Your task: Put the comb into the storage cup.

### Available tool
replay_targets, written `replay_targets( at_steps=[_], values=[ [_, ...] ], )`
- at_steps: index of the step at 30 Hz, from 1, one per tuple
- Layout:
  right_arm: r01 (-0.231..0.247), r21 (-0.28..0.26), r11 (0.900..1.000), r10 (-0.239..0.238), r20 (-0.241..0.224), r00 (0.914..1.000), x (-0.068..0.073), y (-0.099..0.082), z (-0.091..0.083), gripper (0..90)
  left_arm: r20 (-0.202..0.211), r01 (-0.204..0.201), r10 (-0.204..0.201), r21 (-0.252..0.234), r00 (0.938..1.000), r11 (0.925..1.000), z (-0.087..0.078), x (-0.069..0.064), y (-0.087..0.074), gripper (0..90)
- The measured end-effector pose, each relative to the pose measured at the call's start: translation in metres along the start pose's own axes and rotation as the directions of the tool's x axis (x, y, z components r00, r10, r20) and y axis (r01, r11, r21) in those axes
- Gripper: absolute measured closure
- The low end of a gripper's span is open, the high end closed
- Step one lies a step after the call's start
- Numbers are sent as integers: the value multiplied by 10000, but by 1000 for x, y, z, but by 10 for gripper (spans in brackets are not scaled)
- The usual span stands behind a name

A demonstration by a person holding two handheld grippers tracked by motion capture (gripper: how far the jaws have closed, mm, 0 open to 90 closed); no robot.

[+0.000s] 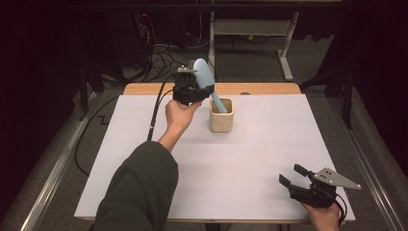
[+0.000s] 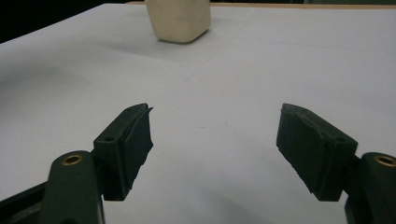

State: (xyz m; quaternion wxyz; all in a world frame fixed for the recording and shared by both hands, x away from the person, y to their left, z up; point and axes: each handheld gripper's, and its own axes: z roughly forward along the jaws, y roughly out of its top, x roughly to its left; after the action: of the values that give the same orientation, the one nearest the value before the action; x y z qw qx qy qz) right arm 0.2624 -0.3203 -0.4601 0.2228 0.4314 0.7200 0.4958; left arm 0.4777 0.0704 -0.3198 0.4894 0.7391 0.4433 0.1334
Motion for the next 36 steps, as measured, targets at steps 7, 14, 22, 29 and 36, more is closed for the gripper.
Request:
replay_targets(
  at_steps=[7,14,22,29,36],
  values=[
    [-33,9,10000,33,-10,10000,0,0,0,267,26,-4,3,109,10000,9999,5,-2,-2,536],
    [-21,1,10000,21,-22,10000,0,0,0,268,65,-58,56,214,10000,9998,10,-5,-4,533],
    [10,-9,10000,-10,-15,10000,0,0,0,268,96,8,-11,295,10000,9996,15,-6,-6,533],
    [-10,10,10000,10,-24,10000,-1,0,0,268,136,47,-52,370,9999,9993,18,-6,-9,532],
    [-8,34,10000,8,-30,10000,0,0,0,269,145,107,-113,415,9998,9991,20,-5,-13,529]
  ],
)
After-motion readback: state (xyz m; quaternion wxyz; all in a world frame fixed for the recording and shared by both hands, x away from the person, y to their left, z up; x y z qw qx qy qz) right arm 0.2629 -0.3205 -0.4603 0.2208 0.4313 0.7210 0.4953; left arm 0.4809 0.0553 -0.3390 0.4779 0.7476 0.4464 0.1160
